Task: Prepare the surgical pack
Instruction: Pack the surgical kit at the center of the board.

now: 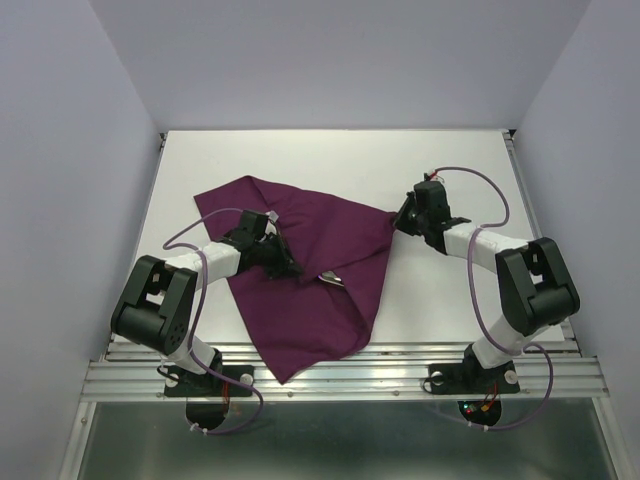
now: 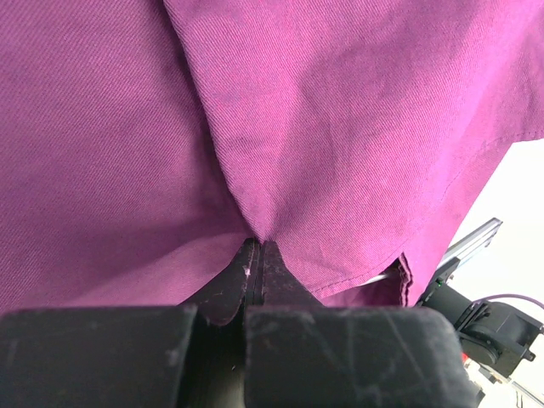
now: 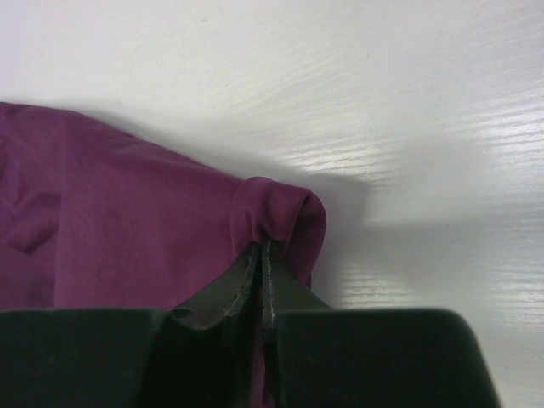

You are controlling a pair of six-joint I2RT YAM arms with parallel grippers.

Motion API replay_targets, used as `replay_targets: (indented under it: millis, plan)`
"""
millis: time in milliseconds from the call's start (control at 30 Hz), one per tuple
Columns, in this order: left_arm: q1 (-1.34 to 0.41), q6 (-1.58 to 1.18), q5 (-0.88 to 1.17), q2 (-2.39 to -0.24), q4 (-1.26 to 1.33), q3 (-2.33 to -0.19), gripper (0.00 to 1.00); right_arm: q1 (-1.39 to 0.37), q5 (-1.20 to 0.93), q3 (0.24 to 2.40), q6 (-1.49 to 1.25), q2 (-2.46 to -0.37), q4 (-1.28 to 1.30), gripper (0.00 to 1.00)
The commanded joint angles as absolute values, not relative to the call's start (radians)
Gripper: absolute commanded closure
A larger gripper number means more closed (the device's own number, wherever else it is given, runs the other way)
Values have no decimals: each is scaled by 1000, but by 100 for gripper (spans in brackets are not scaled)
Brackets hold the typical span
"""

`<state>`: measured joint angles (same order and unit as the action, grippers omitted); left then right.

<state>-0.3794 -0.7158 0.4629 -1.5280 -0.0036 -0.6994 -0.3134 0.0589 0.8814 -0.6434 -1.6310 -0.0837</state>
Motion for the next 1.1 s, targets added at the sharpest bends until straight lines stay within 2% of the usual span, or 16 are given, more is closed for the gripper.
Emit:
replay_targets:
  millis: [0,33,67,133,167,267,300,333,367,433,467,567,700,900,1067]
  plan:
    - [-379,-709,456,-1508,-8,-683,100,-307,106,853,-608,-1596,-31,89]
    - [-379,-707,457,-1509,-8,-683,100,-307,109,854,-598,-1576,-26,85]
    - [-379,-706,457,-1511,-8,-684,100,-307,113,865,-588,-1537,-18,72]
    - [-379,-706,459,-1512,-8,-686,100,-307,110,880,-575,-1502,-3,65]
    - [-379,-704,459,-1513,-8,-684,100,-307,107,887,-572,-1471,-3,55]
    - [-379,-701,459,-1516,-8,-683,100,-307,92,893,-571,-1437,35,47]
    - [-379,-701,459,-1517,-8,-683,100,-307,81,891,-575,-1421,35,47]
    - [-377,-701,459,-1517,-8,-681,100,-307,69,891,-577,-1417,32,48]
    - [-379,-701,457,-1517,-8,-680,100,-307,43,890,-586,-1416,32,58]
    - [-379,-700,457,-1519,-8,-678,100,-317,9,882,-592,-1427,14,69]
    - [-379,-699,457,-1522,-8,-678,100,-327,-53,876,-600,-1431,11,79]
    - [-379,-696,457,-1522,-8,-678,100,-336,-138,822,-627,-1456,-78,89]
    - [-379,-695,456,-1523,-8,-676,100,-336,-178,740,-664,-1488,-141,93]
    - [-379,-689,454,-1546,-8,-672,100,-336,-100,621,-698,-1509,-178,94]
    - [-379,-681,454,-1580,26,-669,100,-336,-101,621,-698,-1565,-210,96]
